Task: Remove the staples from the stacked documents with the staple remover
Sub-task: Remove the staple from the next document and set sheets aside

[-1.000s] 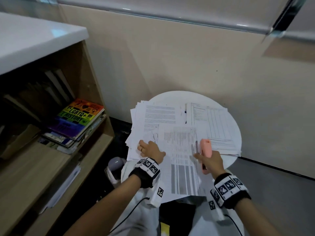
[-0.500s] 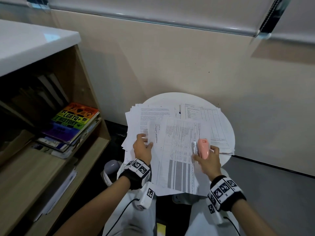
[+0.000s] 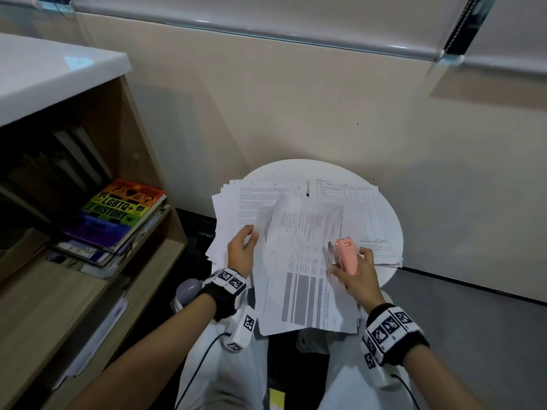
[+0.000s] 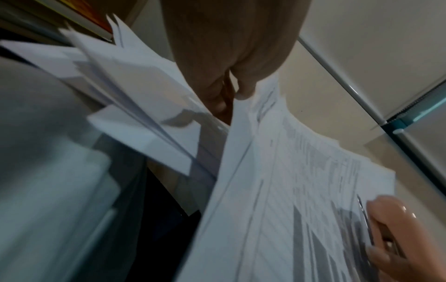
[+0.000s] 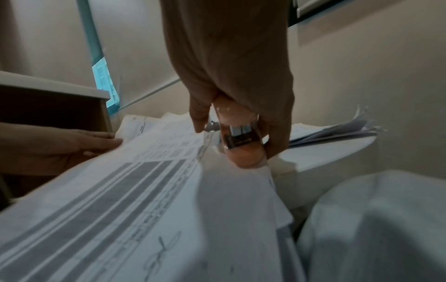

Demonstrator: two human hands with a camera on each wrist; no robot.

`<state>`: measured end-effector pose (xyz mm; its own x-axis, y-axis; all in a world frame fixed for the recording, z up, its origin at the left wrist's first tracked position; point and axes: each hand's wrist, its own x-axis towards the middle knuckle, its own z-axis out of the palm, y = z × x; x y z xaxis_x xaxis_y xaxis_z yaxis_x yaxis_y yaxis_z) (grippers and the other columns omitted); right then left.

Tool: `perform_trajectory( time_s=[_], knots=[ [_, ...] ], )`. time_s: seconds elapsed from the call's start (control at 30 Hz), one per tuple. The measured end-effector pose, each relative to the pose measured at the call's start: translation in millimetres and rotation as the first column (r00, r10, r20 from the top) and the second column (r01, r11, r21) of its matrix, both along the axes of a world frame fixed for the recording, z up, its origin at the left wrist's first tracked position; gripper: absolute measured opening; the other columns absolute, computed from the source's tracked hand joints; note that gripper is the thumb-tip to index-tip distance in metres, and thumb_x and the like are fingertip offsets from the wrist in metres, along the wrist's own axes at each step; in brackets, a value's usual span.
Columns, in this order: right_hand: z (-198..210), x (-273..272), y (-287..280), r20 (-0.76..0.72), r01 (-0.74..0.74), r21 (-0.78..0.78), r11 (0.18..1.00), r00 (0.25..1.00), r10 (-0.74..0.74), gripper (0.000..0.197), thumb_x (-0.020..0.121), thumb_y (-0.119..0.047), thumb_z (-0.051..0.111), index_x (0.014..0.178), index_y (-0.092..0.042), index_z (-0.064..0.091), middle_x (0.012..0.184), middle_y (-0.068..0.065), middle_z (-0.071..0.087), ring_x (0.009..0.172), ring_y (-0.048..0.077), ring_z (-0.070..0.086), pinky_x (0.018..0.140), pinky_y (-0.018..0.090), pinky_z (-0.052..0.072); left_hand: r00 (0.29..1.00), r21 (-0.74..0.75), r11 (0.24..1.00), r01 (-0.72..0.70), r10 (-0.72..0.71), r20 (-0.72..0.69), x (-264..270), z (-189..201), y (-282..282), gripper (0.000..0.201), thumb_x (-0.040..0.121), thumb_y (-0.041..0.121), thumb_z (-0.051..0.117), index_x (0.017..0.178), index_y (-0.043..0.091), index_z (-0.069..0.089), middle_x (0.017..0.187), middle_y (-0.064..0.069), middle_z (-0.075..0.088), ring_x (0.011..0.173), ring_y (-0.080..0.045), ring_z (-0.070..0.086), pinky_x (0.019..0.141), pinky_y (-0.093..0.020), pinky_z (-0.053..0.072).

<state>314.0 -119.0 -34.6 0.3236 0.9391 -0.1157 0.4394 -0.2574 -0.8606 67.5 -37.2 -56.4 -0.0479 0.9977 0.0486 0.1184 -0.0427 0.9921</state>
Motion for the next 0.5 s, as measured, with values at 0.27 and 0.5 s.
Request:
perform_trajectory(
  time_s=[0.27, 0.5],
  knots=[
    [-5, 17, 4, -0.050, 0.020, -0.008, 1.000, 0.999, -0.021, 0.047, 0.078, -0.020, 0.078, 0.112, -0.005, 0.051, 0.106, -0.011, 0.047, 0.078, 0.017, 0.060, 0.062, 0.038, 0.056, 0.986, -0.213, 0.965, 0.152, -0.133, 0.100, -5, 10, 17, 0.016, 0.097, 0.012, 0.049, 0.102, 0.009, 0.064, 0.101, -0.009, 0.066, 0.095, -0.026, 0.060, 0.093, -0.046, 0.048],
    [-6, 25, 0, -0.290, -0.092, -0.086, 0.992, 0.955, 0.063, 0.055, 0.083, -0.018, 0.073, 0.125, -0.019, 0.039, 0.104, 0.010, 0.059, 0.078, 0.023, 0.058, 0.056, 0.030, 0.049, 0.939, -0.344, 0.887, 0.308, -0.226, 0.259, 4, 35, 20, 0.041, 0.099, 0.033, 0.044, 0.132, 0.010, 0.052, 0.133, -0.008, 0.057, 0.121, -0.022, 0.056, 0.102, -0.036, 0.044]
  ],
)
